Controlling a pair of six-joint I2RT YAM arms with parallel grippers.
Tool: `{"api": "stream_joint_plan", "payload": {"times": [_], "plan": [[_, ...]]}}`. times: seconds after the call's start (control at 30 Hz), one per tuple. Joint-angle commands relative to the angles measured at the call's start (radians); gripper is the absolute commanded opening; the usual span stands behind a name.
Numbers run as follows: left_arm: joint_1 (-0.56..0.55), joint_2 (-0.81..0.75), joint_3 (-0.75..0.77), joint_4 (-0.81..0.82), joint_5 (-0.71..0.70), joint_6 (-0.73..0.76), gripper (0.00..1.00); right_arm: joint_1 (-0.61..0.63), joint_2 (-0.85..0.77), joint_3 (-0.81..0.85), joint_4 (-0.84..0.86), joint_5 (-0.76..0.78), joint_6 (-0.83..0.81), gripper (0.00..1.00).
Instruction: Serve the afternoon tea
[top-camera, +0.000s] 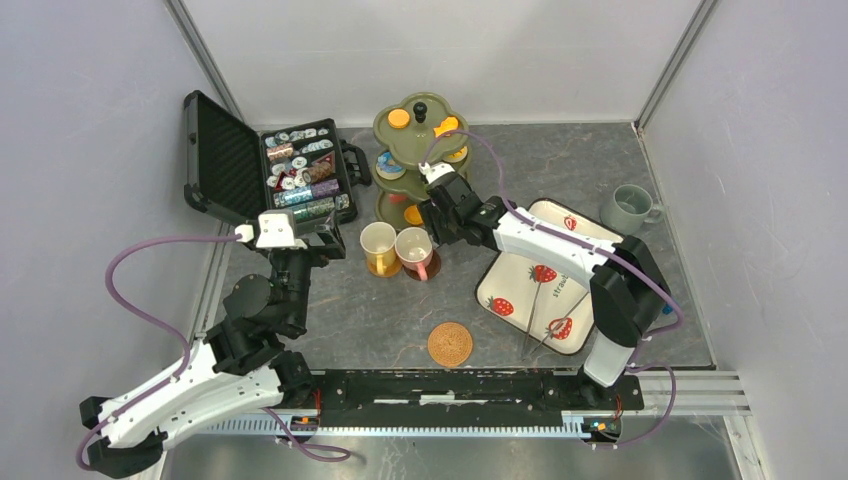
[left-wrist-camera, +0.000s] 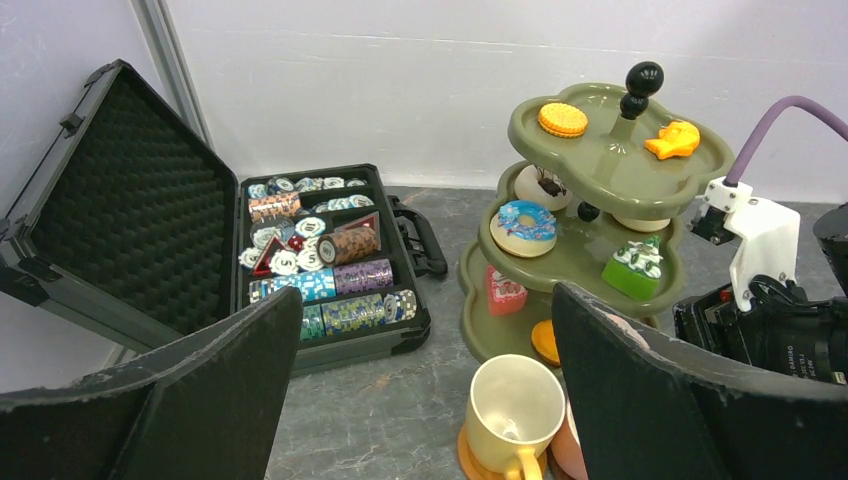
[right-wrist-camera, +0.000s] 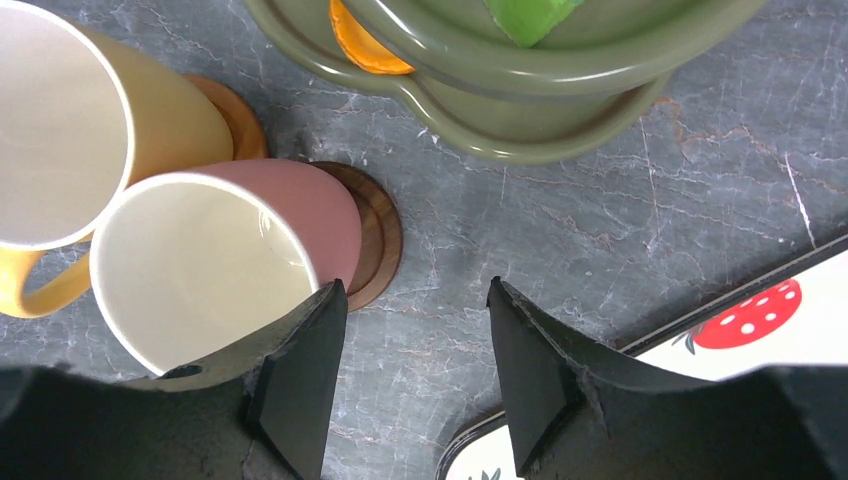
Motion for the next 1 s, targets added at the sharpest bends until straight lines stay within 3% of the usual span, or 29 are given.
{"api": "stream_joint_plan", "payload": {"times": [0.0, 0.33, 0.53, 0.67, 0.97], "plan": [[0.009, -0.005, -0.001, 0.033, 0.009, 0.026, 1.00, 0.011, -0.017, -0.007, 0.006, 0.048, 0.064, 0.61], [0.010, -0.005, 0.003, 0.020, 0.020, 0.015, 1.00, 0.049, -0.066, 0.059, -0.074, 0.171, 0.052, 0.64], [0.010, -0.008, 0.005, 0.018, 0.023, 0.014, 1.00, 0.042, -0.056, 0.053, 0.033, 0.001, -0.025, 0.65], [0.010, -0.010, 0.003, 0.016, 0.018, 0.018, 1.00, 0.038, 0.015, 0.087, 0.053, -0.041, -0.027, 0.60], [0.011, -0.009, 0.004, 0.017, 0.019, 0.017, 1.00, 0.019, 0.093, 0.080, 0.071, 0.003, 0.058, 0.38]]}}
